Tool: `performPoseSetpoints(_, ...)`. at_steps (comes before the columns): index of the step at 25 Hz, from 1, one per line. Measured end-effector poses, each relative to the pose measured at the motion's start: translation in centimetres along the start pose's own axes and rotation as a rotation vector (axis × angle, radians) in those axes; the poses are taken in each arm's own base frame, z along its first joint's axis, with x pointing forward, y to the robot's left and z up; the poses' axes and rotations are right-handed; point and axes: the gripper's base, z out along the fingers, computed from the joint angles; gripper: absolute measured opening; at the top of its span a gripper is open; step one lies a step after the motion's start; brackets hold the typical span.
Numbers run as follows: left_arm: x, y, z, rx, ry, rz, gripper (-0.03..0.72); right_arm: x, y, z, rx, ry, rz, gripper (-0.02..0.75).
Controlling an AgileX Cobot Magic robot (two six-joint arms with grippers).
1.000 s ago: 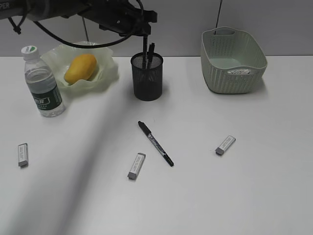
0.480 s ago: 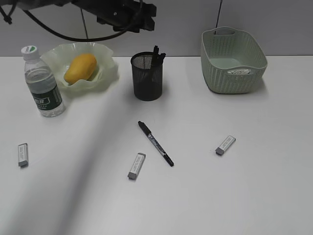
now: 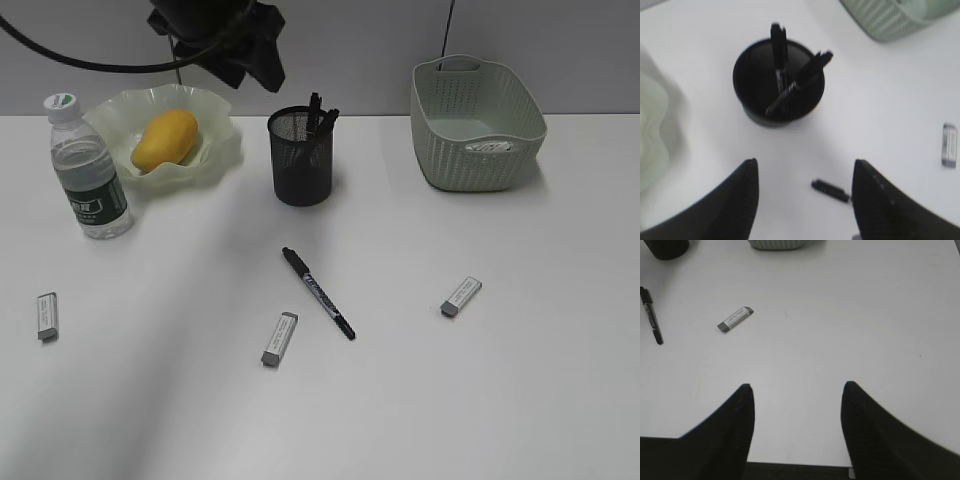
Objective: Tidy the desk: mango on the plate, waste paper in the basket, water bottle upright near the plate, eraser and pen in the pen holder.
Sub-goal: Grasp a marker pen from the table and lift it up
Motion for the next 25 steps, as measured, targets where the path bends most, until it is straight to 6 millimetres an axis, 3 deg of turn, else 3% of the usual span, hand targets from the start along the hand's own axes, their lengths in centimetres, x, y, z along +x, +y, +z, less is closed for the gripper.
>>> performPoseSetpoints(3,0.8,-0.2,-1.6,-0.026,0.086,0.028,0.453,0.0,0.0,0.0,0.000,0.000,0.000,0.445)
performPoseSetpoints(9,1.2,-0.6,-5.0,-0.074,0.065,0.014,0.454,0.0,0.0,0.0,0.000,-0.002,0.000,0.445)
performPoseSetpoints(13,3.0,-0.8,-7.6,-0.109,0.077,0.016,0.454,0.0,0.0,0.0,0.000,-0.002,0.000,0.445)
performPoseSetpoints(21,10.5,2.8,-12.7,-0.211,0.146,-0.110,0.454,-0.1,0.0,0.1,-0.001,0.005,0.000,0.445)
performPoseSetpoints(25,14.8,4.6,-16.1,-0.281,0.055,-0.209,0.454,-0.3,0.1,0.8,0.002,0.048,-0.002,0.444)
